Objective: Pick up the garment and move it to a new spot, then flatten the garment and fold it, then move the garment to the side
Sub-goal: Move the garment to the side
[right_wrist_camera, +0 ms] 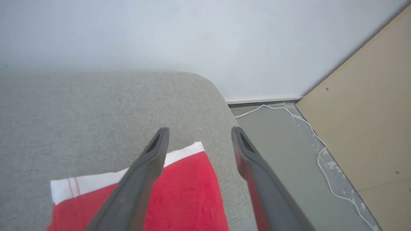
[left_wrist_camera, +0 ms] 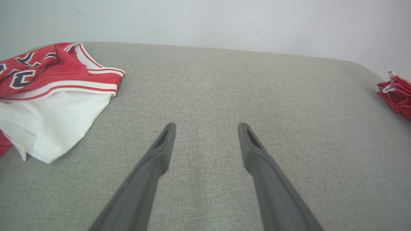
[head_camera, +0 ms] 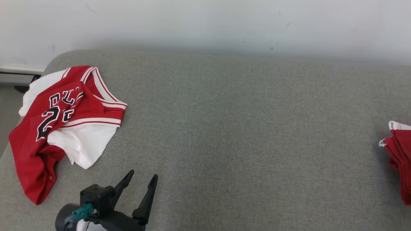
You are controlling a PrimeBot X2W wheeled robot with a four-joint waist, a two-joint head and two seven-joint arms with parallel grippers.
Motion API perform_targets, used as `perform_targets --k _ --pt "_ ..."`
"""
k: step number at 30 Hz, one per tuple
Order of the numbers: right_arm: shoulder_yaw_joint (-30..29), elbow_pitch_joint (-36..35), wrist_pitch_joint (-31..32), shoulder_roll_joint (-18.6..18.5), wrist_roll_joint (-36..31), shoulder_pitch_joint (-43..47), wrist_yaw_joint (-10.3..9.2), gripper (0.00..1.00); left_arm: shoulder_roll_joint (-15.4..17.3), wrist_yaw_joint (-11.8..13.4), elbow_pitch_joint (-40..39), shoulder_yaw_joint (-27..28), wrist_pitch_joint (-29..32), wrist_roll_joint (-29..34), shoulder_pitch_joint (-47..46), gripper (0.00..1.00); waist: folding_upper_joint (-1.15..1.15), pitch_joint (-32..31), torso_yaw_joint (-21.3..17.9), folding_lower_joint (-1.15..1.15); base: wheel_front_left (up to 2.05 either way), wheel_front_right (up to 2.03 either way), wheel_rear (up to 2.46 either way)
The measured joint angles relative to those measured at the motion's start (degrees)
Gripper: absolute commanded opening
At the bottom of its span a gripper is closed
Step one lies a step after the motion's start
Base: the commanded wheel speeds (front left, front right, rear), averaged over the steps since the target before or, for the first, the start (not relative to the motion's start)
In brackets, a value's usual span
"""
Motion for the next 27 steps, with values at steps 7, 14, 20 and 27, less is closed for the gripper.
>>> perform_targets --k 7,14,20,27 --pt "-2.3 -2.0 -8.2 9.4 11.0 -2.5 7.62 1.0 -1.0 0.3 1.7 1.5 -1.8 -0.1 0.0 1.0 0.0 -3.0 -0.6 -0.01 0.0 0.0 0.0" --pt "-0.4 -6.9 -13.9 15.8 14.5 3.2 13.37 1.0 -0.4 0.7 1.9 4.0 -4.3 -0.2 0.9 1.0 0.0 -6.9 -2.0 -0.01 0.0 0.0 0.0" --pt "1.9 -12.7 -17.1 19.4 15.9 9.6 13.71 1.0 -1.4 1.3 2.2 7.4 -5.3 -1.5 4.2 1.0 -0.01 -9.8 -4.2 -0.01 0.0 0.0 0.0" --pt "5.7 -20.1 -20.0 22.8 17.0 15.1 13.96 1.0 -2.6 1.8 3.1 11.6 -6.6 -1.5 5.8 1.0 -0.01 -12.2 -7.7 -0.01 0.0 0.0 0.0"
